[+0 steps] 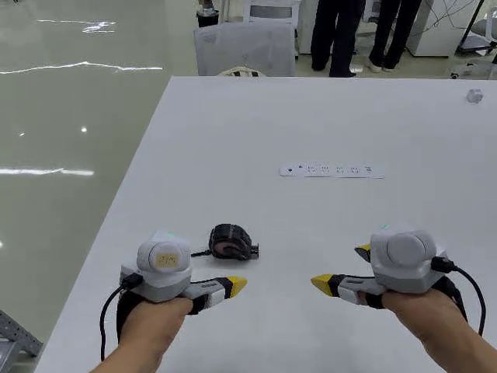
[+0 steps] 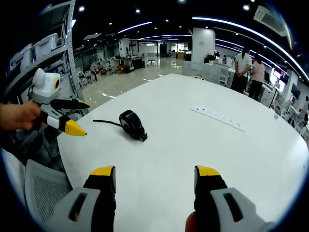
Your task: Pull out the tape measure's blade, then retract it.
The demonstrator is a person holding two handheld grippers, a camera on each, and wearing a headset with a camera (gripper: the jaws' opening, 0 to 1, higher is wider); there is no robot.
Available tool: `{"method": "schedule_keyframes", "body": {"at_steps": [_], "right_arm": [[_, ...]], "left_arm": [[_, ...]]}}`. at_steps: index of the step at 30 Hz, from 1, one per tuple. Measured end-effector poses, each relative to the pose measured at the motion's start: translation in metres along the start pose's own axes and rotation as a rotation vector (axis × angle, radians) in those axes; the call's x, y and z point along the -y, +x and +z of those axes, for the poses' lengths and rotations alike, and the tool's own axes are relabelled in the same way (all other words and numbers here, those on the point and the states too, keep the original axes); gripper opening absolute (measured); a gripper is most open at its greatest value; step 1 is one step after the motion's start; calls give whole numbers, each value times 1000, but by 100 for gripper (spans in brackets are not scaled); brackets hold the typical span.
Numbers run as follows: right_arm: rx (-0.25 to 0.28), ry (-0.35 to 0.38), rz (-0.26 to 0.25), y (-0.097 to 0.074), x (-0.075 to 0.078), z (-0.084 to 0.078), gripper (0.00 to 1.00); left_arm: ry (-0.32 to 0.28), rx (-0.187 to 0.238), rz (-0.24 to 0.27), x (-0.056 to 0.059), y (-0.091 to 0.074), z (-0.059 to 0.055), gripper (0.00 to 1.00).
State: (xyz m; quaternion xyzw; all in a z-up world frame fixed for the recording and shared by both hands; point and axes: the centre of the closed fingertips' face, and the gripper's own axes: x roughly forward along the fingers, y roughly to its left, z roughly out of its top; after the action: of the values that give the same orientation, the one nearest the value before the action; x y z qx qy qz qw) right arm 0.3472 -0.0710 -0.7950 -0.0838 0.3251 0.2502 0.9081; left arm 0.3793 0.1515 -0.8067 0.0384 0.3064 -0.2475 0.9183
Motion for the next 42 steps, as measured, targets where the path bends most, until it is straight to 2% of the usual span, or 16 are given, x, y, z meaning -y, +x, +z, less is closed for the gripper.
{"method": "schedule_keyframes", "body": {"at_steps": [6,18,26,34,42], "right_arm": [[-2,24,-20,-13,-3,-6,73],[19,79,-60,-40,-9,-16,82],[22,117,-89,-61,-13,-28,87],[17,139,-109,-75,-15,-39,91],[20,148,-138,-91,-10,-43,95]], "left_arm": [[-16,3,-14,3,-7,-3,94],[-10,21,-41,19,-27,-3,98],[-12,19,-39,26,-37,-9,100],[-29,14,-35,26,-48,-15,100],[-36,24,-23,24,-62,-14,100]]}}
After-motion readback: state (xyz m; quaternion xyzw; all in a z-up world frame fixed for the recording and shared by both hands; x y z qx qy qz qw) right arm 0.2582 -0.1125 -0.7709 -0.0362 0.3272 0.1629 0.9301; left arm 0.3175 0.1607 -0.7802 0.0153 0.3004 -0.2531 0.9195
